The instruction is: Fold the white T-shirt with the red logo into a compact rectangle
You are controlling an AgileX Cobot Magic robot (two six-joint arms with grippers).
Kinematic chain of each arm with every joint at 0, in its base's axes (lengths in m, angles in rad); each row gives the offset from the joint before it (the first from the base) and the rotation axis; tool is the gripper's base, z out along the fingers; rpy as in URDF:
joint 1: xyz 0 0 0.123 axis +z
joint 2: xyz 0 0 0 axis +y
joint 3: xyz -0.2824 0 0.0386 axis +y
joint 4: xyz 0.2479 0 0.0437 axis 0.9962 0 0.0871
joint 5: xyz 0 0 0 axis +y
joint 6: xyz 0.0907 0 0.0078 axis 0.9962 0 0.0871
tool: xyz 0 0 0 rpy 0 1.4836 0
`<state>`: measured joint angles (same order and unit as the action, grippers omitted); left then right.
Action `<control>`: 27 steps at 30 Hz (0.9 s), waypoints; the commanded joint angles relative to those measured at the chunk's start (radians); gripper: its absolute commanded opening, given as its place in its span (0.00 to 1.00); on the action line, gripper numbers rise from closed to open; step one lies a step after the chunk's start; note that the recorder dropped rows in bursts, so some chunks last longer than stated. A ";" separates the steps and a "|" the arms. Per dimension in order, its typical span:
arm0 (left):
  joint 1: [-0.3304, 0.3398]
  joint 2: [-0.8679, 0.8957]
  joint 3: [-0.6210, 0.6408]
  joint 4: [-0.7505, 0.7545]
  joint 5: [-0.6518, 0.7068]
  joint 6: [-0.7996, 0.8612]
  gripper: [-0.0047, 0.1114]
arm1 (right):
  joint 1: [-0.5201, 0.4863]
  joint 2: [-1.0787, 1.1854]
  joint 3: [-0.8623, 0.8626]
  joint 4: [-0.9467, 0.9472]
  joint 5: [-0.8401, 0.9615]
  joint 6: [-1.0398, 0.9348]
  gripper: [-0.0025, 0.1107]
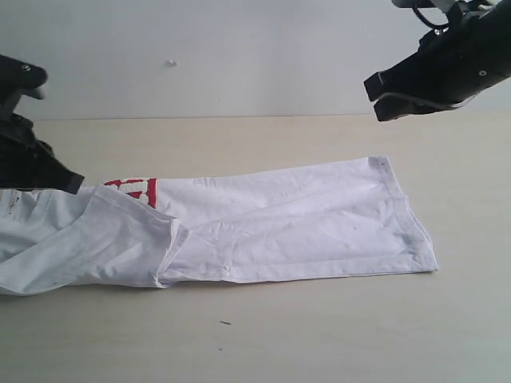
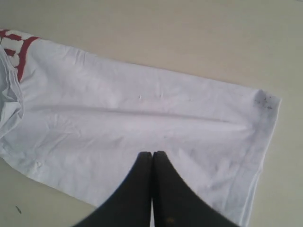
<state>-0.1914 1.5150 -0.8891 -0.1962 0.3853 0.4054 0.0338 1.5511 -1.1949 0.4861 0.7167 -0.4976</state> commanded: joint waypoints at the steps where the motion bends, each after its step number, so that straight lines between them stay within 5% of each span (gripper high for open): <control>1: 0.090 -0.023 0.021 -0.031 -0.027 -0.071 0.04 | 0.001 -0.092 0.003 -0.016 -0.022 0.013 0.02; 11: 0.326 0.044 0.021 -0.122 0.072 -0.071 0.05 | 0.001 -0.127 0.003 -0.215 0.098 0.196 0.02; 14: 0.383 0.044 0.013 -0.211 0.105 -0.011 0.18 | 0.001 -0.119 0.003 -0.202 0.132 0.198 0.02; 19: 0.426 0.060 0.010 -0.290 0.116 -0.011 0.58 | 0.001 -0.100 0.003 -0.192 0.142 0.192 0.02; 27: 0.428 0.157 -0.045 -0.335 0.252 -0.003 0.60 | 0.001 -0.071 0.003 -0.172 0.148 0.184 0.02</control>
<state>0.2332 1.6483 -0.9080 -0.5102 0.5940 0.3897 0.0338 1.4764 -1.1949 0.3034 0.8652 -0.3068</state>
